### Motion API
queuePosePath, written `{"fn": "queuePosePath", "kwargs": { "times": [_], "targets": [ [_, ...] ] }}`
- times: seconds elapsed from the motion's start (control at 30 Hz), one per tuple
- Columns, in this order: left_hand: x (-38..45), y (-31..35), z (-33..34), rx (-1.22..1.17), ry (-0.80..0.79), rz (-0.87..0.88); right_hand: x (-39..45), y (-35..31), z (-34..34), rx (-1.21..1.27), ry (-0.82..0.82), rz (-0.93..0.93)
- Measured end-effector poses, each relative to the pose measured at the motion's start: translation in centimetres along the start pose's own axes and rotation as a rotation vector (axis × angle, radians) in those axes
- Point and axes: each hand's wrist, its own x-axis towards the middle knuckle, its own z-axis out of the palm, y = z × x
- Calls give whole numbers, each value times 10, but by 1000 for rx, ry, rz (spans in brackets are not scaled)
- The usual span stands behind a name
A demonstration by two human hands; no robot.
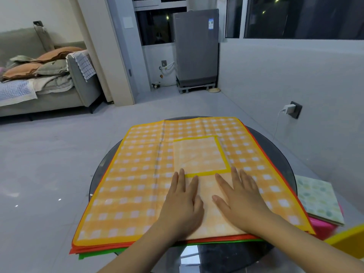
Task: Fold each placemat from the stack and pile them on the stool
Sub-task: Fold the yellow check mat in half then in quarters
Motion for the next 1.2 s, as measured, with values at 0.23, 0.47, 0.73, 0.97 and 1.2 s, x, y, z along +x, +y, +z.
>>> {"fn": "queuePosePath", "kwargs": {
  "times": [0.23,0.47,0.73,0.97,1.2],
  "targets": [
    [-2,0,1,-18,-6,-2,1,0,4,70,-32,-40],
    [1,-1,4,99,-31,25,-2,-2,4,38,-20,11],
    [5,-5,7,165,-62,76,0,0,6,-36,22,-178],
    [9,-7,7,185,-73,80,2,2,9,-13,-2,-140],
    [9,-8,10,163,-61,-42,0,1,8,20,-7,5]
  ]
}}
